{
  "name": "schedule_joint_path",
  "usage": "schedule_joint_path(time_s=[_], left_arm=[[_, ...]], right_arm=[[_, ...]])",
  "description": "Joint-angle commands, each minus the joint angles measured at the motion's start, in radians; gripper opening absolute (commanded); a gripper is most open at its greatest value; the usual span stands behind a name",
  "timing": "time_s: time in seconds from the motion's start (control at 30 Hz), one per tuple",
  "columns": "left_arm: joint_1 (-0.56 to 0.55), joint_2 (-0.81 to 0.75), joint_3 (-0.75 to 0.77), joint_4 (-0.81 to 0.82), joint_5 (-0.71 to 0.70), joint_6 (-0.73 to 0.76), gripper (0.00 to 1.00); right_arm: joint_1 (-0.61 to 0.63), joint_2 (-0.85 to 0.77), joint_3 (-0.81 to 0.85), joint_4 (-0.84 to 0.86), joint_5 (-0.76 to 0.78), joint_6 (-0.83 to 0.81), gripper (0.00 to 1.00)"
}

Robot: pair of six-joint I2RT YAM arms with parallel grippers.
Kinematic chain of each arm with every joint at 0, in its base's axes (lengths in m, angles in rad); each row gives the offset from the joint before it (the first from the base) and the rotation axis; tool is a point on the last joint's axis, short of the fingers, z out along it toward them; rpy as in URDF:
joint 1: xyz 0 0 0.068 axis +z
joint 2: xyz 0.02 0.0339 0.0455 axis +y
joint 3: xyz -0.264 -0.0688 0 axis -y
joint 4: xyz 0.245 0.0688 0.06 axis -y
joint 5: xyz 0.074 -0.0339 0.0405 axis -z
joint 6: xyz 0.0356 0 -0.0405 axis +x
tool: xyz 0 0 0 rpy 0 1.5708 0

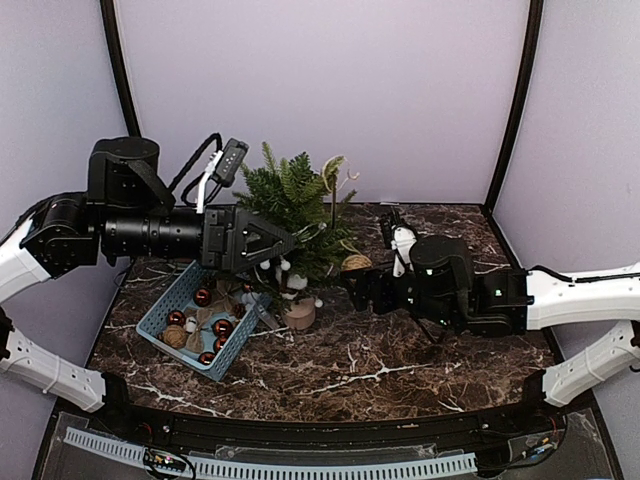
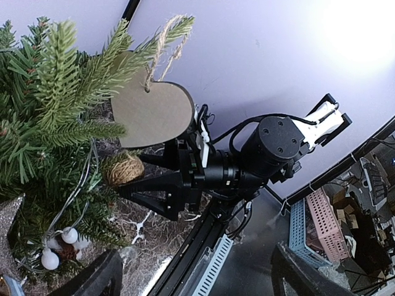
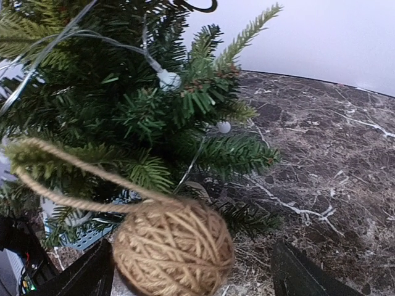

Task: Decorate the small christmas tree
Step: Pick up the ornament ball from the bin.

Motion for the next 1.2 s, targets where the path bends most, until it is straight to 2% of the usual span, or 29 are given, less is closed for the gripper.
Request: schedule_joint_path(time_s=[0.0, 0.17, 0.7, 1.03, 1.17], left_arm=[[0.005, -0.024, -0.015, -0.034, -0.026, -0.010, 0.86], [0.010, -0.040, -0.030, -0.052, -0.035, -0.012, 0.87], [0.025, -0.062, -0.044, -0.080, -0.052, -0.012, 0.89], [0.039, -0.100, -0.058, -0.133, -0.099, -0.028, 0.89], [0.043, -0.136, -0.082, -0.157, -0.173, -0.051, 0.90]], right_arm=[[0.013, 0.018, 0.051, -0.072, 0.139, 0.059, 0.89], [0.012, 0.012, 0.051, -0.142, 0.182, 0.090, 0.89], [0.011, -0.021, 0.057, -0.190, 0.247, 0.135, 0.88], [0.011, -0.110, 0.035, -0.233, 0.266, 0.176, 0.88], [0.010, -0.151, 0.020, -0.252, 0.274, 0.184, 0.89]])
